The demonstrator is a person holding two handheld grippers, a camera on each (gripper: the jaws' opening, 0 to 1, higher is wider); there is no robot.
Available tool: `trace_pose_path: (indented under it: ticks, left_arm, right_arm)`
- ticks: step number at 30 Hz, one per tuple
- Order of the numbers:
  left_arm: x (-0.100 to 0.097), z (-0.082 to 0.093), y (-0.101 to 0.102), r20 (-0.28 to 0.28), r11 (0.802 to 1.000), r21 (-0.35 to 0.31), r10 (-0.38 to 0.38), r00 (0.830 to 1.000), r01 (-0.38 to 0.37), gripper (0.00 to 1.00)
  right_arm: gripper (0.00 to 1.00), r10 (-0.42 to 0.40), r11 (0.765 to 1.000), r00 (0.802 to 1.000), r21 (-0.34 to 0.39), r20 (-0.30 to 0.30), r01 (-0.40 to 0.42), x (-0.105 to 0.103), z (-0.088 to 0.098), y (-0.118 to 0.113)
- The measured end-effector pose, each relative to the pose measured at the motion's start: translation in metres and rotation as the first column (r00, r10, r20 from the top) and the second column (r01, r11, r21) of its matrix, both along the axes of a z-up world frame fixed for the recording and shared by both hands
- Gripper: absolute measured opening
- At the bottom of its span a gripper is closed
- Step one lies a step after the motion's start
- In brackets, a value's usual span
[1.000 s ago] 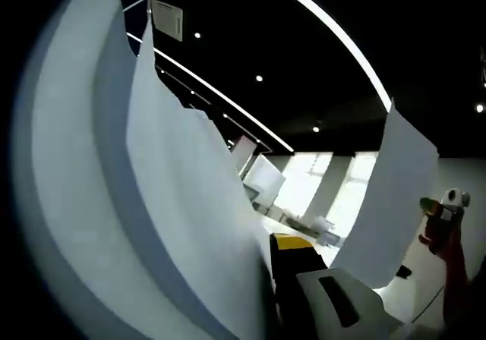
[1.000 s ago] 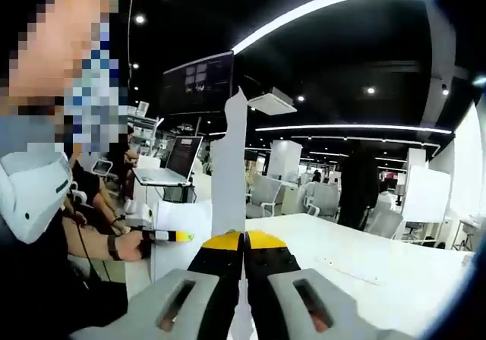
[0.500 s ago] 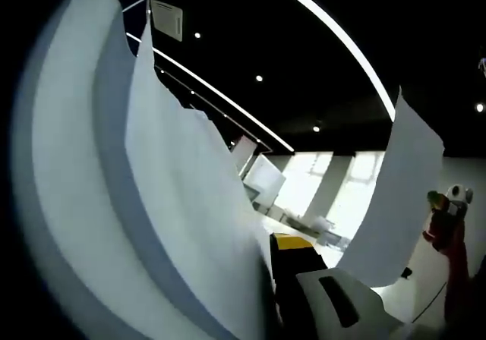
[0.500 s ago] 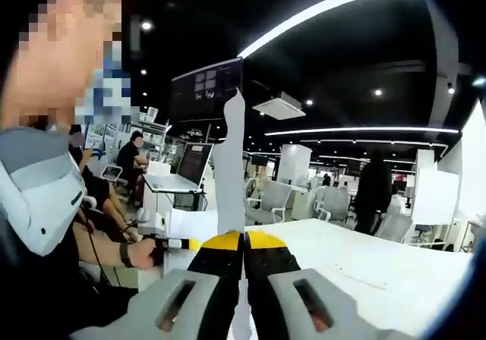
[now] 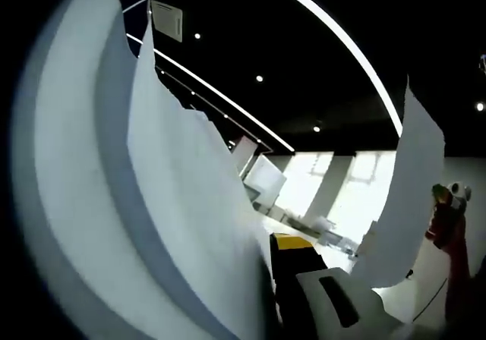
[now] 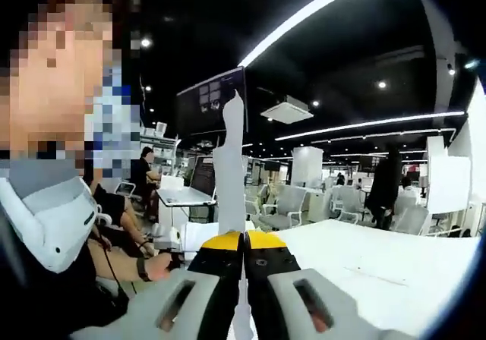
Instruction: Organize the stack of printing papers by aligning and flattening the scattered papers on the table
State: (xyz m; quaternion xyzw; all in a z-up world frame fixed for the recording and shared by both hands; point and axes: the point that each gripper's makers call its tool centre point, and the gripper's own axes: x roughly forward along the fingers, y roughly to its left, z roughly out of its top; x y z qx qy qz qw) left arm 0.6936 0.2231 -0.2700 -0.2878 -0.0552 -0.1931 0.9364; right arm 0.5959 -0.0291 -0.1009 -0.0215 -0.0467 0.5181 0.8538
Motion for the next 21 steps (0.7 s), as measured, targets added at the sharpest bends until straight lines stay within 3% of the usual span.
trace_pose_path:
  ticks: [5, 11, 18, 21]
  left_arm:
    - [0.0, 0.0, -0.001, 0.0, 1.0, 0.004, 0.0, 1.0, 0.0, 0.14]
    - [-0.001, 0.001, -0.001, 0.001, 1.0, 0.0, 0.0, 1.0, 0.0, 0.14]
    - [0.0, 0.0, 0.0, 0.002, 1.0, 0.0, 0.0, 1.0, 0.0, 0.14]
    - [0.0, 0.0, 0.0, 0.002, 1.0, 0.0, 0.0, 1.0, 0.0, 0.14]
  right_arm:
    - [0.0, 0.004, 0.996, 0.995, -0.083, -0.101, -0.013, 0.011, -0.03, 0.007]
    - [0.0, -0.022, 0.991, 0.992, -0.131, -0.123, 0.006, 0.03, -0.054, 0.014]
    - [0.0, -0.037, 0.986, 0.992, -0.165, -0.121, 0.017, 0.046, -0.064, 0.021]
    - [0.0, -0.057, 0.973, 0.996, -0.225, -0.067, 0.04, 0.052, -0.065, 0.025]
